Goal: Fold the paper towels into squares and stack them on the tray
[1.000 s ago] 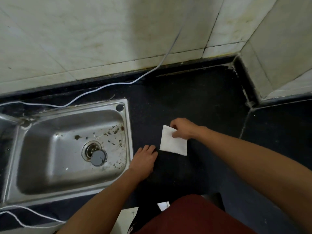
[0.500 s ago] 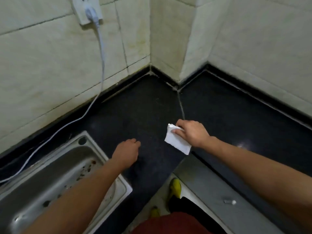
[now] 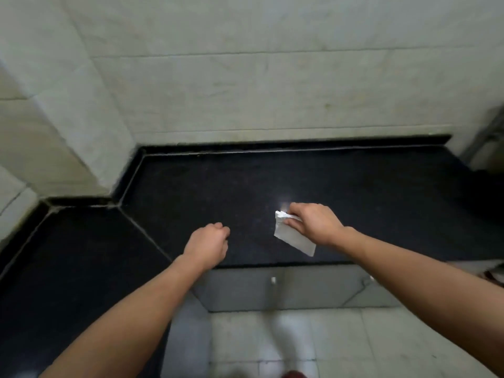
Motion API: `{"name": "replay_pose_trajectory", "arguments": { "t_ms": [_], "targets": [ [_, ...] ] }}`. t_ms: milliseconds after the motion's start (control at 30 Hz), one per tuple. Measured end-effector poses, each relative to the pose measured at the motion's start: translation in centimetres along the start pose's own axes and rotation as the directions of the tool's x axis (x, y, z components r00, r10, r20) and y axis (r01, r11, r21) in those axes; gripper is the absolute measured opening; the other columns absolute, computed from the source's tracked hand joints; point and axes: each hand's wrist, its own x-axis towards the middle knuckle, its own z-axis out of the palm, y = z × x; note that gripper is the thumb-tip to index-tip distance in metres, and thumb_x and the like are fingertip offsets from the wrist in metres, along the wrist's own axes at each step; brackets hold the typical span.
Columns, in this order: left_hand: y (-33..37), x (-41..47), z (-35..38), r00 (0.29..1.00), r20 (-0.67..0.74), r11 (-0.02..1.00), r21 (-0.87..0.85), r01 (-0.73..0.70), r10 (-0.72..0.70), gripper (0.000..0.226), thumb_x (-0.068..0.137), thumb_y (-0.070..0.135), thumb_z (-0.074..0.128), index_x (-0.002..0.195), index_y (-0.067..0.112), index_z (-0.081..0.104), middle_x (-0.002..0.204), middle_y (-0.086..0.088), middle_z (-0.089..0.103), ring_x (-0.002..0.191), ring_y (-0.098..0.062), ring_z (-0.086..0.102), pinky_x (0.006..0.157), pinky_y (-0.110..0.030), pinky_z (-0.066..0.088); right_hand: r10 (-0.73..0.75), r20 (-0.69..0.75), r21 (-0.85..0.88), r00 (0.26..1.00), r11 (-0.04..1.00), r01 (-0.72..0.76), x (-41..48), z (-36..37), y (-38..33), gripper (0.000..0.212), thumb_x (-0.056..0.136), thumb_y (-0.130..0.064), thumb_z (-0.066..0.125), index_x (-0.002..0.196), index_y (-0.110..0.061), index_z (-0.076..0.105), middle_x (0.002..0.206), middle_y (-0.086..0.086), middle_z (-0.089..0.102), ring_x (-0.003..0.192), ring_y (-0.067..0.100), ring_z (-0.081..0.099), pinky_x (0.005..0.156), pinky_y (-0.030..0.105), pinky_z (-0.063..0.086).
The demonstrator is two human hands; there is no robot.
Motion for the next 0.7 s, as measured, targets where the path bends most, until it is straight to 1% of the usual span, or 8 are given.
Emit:
{"name": "replay_pose_trajectory", "arguments": {
  "t_ms": [167,267,333,367,433,500,600,700],
  "targets": [
    [13.8,8.1,-0.2,0.975,-0.001,0.975,0.027,-0.222,0.222,0.022,0.092,0.027,0.046,0.103,0.015,0.06,0.104,-0.004,0.058,0.095,-0.026,0.059,0.073,-0.038,0.05,0.204,-0.051,-0.006,0.978,0.979,-0.205,-9.9,-2.8,12.5,0.03,0.096,-0.05,0.044,0.102,-0.022,0.054,0.099,-0.004,0.064,0.089,0.023,0.06,0.066,0.033,0.04],
    [24.1,12.1,0.3,0.939,-0.016,0.939,0.013,-0.344,0.344,0.02,0.092,0.027,0.046,0.101,0.014,0.059,0.103,-0.004,0.058,0.097,-0.027,0.058,0.073,-0.037,0.047,0.311,-0.075,-0.017,0.948,0.95,-0.313,-16.7,-4.5,20.4,0.031,0.096,-0.051,0.044,0.1,-0.023,0.054,0.099,-0.004,0.064,0.09,0.024,0.06,0.064,0.033,0.036],
    [30.6,14.0,0.7,0.911,-0.024,0.911,-0.012,-0.413,0.412,0.018,0.092,0.027,0.046,0.099,0.014,0.057,0.103,-0.005,0.058,0.097,-0.027,0.058,0.072,-0.036,0.045,0.385,-0.096,-0.034,0.918,0.92,-0.39,-21.1,-5.6,25.0,0.031,0.096,-0.052,0.044,0.1,-0.023,0.055,0.098,-0.003,0.065,0.09,0.025,0.06,0.065,0.034,0.039],
    [34.7,15.0,1.1,0.887,-0.017,0.887,-0.023,-0.462,0.462,0.018,0.092,0.027,0.046,0.099,0.014,0.057,0.104,-0.005,0.058,0.096,-0.027,0.058,0.072,-0.036,0.046,0.445,-0.1,-0.026,0.89,0.893,-0.449,-24.0,-6.3,27.8,0.031,0.095,-0.052,0.044,0.099,-0.023,0.055,0.098,-0.003,0.065,0.089,0.025,0.06,0.065,0.035,0.041],
    [39.6,15.9,1.4,0.847,0.02,0.847,-0.047,-0.53,0.531,0.02,0.092,0.027,0.046,0.102,0.015,0.058,0.105,-0.004,0.058,0.097,-0.027,0.058,0.072,-0.036,0.047,0.513,-0.114,-0.004,0.851,0.856,-0.517,-27.8,-6.8,31.1,0.03,0.095,-0.052,0.045,0.098,-0.023,0.054,0.096,-0.002,0.065,0.088,0.026,0.06,0.065,0.035,0.041],
    [45.5,17.7,1.7,0.784,0.029,0.784,-0.062,-0.617,0.619,0.021,0.091,0.027,0.047,0.104,0.015,0.059,0.106,-0.004,0.058,0.098,-0.027,0.059,0.074,-0.037,0.049,0.583,-0.14,0.013,0.801,0.81,-0.587,-32.1,-7.6,34.7,0.029,0.095,-0.051,0.046,0.097,-0.024,0.053,0.096,-0.001,0.065,0.089,0.028,0.061,0.064,0.035,0.04],
    [52.0,19.9,1.3,0.72,0.014,0.718,-0.082,-0.691,0.694,0.02,0.091,0.027,0.048,0.103,0.015,0.059,0.105,-0.005,0.058,0.098,-0.027,0.058,0.075,-0.037,0.049,0.651,-0.168,0.027,0.74,0.753,-0.657,-36.5,-8.3,38.6,0.029,0.096,-0.05,0.047,0.099,-0.022,0.054,0.098,0.001,0.066,0.09,0.029,0.06,0.064,0.035,0.04],
    [59.2,22.9,1.1,0.636,-0.008,0.634,-0.071,-0.77,0.771,0.019,0.091,0.028,0.047,0.1,0.015,0.059,0.102,-0.004,0.057,0.095,-0.026,0.058,0.074,-0.036,0.048,0.73,-0.203,0.078,0.653,0.676,-0.732,-40.5,-9.5,43.2,0.031,0.095,-0.051,0.046,0.098,-0.022,0.056,0.096,0.001,0.066,0.089,0.028,0.061,0.064,0.036,0.043]
  ]
}}
